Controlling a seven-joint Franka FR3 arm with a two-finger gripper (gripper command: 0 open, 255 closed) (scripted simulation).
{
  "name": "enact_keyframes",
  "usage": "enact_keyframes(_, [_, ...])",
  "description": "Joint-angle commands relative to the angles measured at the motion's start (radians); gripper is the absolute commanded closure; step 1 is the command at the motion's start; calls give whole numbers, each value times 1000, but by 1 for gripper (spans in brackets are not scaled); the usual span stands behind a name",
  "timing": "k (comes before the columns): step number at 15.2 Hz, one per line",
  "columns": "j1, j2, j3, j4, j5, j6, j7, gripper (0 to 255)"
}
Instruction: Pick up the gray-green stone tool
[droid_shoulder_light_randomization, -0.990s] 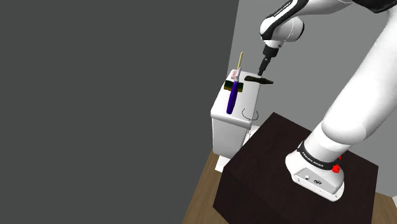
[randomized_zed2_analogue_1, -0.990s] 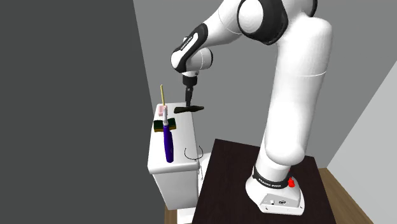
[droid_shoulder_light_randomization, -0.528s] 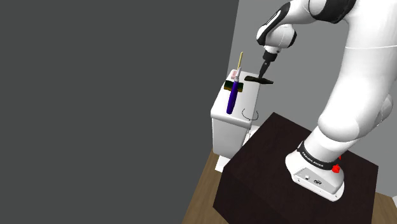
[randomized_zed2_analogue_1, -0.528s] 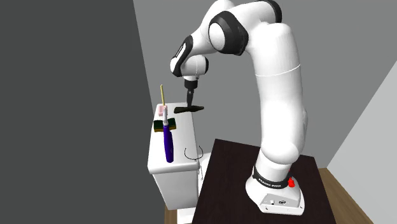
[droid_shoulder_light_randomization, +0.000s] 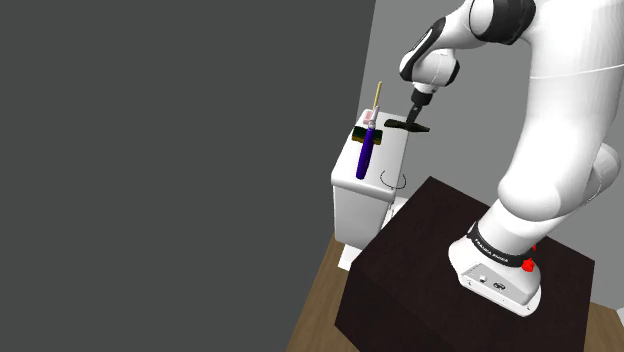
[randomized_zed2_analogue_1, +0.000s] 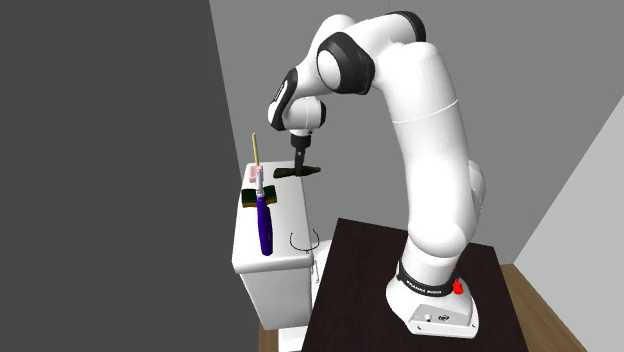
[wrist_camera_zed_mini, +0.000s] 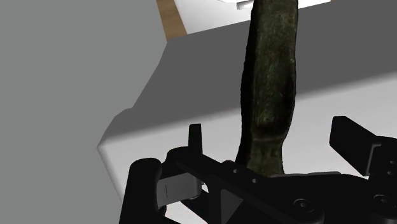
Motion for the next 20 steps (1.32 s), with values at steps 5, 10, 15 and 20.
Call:
enact_keyframes(5, [-6, 10, 6, -6, 10, 14, -10, 255])
enact_keyframes(10, [-6, 10, 6, -6, 10, 14, -10, 255])
enact_keyframes(15, [5, -19, -10, -3, -13, -14, 7, 255])
enact_keyframes(20, [23, -69, -33, -1, -51, -60, 36, 255])
